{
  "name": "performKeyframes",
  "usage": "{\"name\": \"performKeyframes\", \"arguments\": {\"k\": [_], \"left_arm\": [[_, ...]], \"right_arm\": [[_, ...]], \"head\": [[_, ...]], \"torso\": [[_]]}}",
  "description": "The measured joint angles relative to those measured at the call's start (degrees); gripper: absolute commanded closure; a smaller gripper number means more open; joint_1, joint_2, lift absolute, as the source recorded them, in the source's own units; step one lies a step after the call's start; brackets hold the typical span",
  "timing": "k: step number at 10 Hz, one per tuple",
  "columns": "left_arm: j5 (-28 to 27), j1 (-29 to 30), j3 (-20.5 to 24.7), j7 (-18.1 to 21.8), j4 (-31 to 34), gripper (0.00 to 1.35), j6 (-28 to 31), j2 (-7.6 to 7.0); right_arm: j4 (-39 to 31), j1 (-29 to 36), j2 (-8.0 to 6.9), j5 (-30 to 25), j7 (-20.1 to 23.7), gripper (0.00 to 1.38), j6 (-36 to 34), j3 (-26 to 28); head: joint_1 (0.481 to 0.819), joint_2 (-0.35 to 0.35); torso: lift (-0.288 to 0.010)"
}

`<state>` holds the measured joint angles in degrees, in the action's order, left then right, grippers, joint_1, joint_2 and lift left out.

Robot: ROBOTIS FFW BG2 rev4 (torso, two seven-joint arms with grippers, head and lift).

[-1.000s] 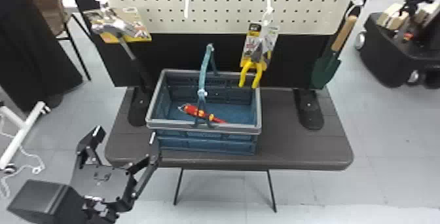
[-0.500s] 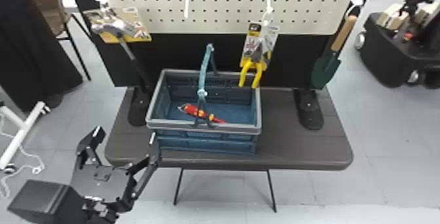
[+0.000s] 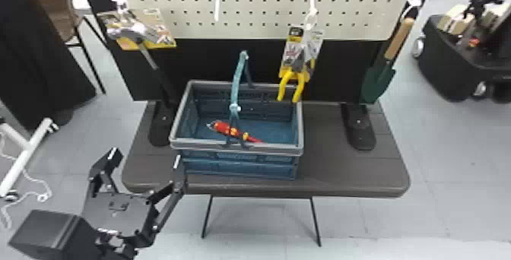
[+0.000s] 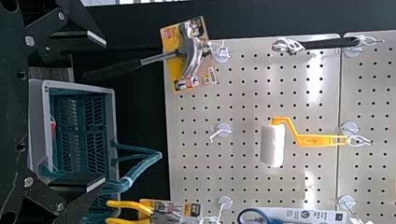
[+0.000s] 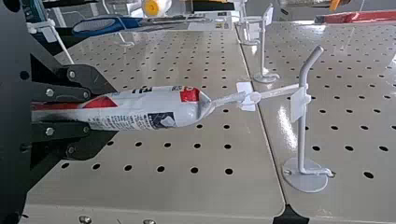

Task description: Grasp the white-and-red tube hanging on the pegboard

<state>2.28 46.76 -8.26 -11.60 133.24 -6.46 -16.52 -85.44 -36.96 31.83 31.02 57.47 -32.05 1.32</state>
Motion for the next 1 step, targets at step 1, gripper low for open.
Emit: {"name": "performKeyframes", "arguments": {"k": [1], "left_arm": [[0.0, 0.03, 0.0, 0.0, 0.0, 0.27, -0.03, 0.0]], "right_arm": [[0.21, 0.07, -0.01, 0.2, -0.08, 1.24, 0.3, 0.0]], "head": [[0.819, 0.008]], "torso": [[-0.1]]}}
